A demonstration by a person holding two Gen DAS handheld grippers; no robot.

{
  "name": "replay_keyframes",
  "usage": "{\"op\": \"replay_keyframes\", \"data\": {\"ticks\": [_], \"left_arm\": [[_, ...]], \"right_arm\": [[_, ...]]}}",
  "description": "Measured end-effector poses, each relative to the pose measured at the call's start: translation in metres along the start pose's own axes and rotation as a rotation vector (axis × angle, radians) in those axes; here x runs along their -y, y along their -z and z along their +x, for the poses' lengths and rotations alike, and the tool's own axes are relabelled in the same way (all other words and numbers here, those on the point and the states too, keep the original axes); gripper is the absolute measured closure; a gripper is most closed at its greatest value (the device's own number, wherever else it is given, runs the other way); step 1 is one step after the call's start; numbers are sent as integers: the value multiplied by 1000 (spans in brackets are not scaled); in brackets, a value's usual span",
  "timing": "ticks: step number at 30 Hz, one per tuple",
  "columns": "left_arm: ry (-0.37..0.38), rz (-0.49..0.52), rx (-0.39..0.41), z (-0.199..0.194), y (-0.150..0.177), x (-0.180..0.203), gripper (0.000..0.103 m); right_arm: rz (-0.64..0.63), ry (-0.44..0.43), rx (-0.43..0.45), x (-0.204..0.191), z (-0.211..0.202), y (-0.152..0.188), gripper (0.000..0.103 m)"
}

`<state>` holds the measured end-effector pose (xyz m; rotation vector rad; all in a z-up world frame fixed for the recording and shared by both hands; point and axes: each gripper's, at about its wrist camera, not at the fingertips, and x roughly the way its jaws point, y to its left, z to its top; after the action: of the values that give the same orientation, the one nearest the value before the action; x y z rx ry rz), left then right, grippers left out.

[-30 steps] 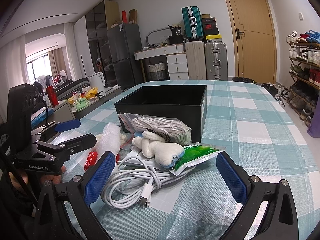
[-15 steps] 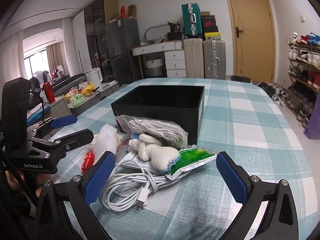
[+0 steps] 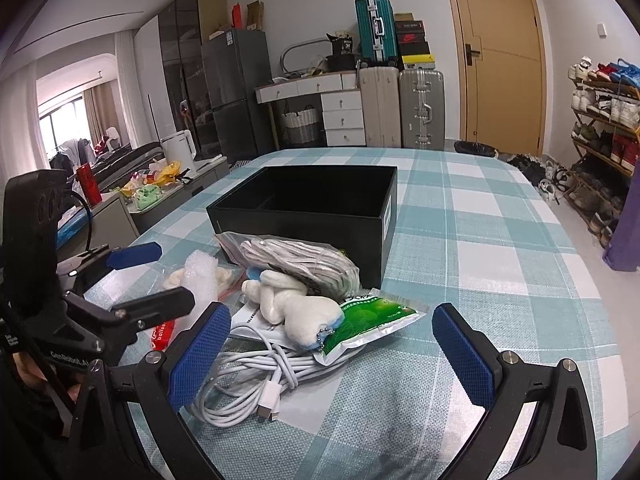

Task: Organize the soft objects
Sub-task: 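Grasp the white foam sheet with left tool while right tool grasps the white plush toy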

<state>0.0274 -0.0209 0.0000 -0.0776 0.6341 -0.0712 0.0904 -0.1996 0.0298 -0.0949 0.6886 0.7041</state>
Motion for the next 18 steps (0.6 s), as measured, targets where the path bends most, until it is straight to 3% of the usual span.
{"op": "replay_keyframes", "data": {"ticks": [4, 11, 18], "left_arm": [[6, 32, -12, 3, 3, 6, 2], [37, 87, -32, 4, 5, 13, 23], [88, 105, -43, 4, 7, 17, 54]], "right_arm": [[-5, -2, -10, 0, 3, -1, 0], [-12, -5, -25, 2, 9, -4, 0], [-13, -6, -27, 2, 11, -5, 0]]}}
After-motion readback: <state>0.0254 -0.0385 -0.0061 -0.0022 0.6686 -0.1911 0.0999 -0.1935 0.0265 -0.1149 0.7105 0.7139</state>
